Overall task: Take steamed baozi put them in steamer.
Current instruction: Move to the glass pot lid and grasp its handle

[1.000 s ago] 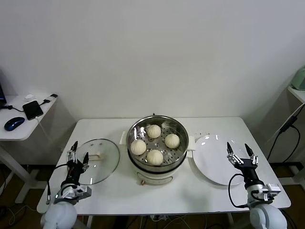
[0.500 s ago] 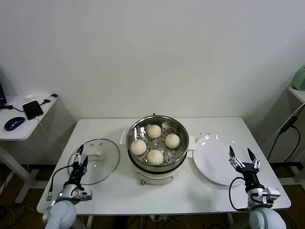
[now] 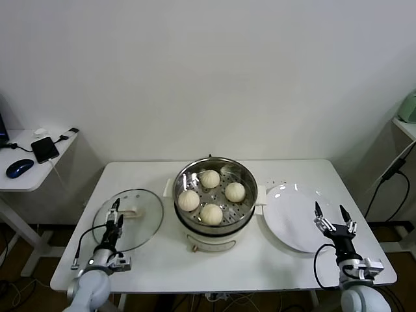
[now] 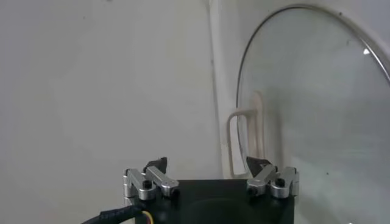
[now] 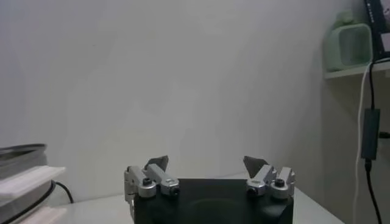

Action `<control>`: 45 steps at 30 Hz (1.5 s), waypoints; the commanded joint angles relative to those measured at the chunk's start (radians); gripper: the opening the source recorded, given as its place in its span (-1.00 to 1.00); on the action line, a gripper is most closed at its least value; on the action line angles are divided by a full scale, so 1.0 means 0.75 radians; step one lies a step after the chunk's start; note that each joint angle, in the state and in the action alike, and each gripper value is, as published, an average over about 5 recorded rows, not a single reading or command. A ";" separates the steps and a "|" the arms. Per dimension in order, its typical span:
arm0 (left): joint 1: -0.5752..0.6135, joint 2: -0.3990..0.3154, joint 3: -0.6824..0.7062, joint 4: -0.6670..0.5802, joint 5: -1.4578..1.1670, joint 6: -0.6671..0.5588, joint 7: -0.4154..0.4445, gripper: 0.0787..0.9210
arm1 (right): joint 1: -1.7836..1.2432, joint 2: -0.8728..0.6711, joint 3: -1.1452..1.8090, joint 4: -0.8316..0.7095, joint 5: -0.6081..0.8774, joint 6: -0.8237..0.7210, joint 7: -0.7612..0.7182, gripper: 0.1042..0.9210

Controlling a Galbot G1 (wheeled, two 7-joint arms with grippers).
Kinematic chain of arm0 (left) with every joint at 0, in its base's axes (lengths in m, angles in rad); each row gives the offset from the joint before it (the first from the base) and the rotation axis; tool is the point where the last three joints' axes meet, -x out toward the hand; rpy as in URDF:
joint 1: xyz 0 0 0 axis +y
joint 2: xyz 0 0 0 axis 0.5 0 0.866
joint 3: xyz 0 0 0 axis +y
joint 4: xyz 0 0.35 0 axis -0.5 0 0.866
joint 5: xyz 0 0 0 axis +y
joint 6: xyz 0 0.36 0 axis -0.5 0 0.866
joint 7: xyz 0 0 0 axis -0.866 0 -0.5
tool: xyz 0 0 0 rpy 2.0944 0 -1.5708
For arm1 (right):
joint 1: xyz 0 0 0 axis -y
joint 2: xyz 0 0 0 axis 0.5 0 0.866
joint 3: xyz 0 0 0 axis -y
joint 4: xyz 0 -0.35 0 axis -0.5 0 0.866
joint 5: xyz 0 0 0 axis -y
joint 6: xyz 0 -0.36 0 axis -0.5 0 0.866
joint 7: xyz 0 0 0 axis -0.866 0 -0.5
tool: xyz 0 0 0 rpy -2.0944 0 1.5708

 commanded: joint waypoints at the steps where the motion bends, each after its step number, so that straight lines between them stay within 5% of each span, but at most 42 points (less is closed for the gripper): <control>1: -0.049 0.009 0.029 0.063 0.024 0.037 -0.012 0.77 | 0.000 0.004 0.004 -0.010 0.001 0.003 -0.004 0.76; 34: -0.236 -0.059 0.056 0.221 -0.072 0.124 0.019 0.75 | 0.014 0.007 -0.006 -0.052 -0.005 0.014 -0.009 0.76; 45: -0.206 -0.082 0.048 0.213 -0.128 0.123 0.047 0.08 | 0.024 0.005 -0.010 -0.065 -0.014 0.017 -0.010 0.76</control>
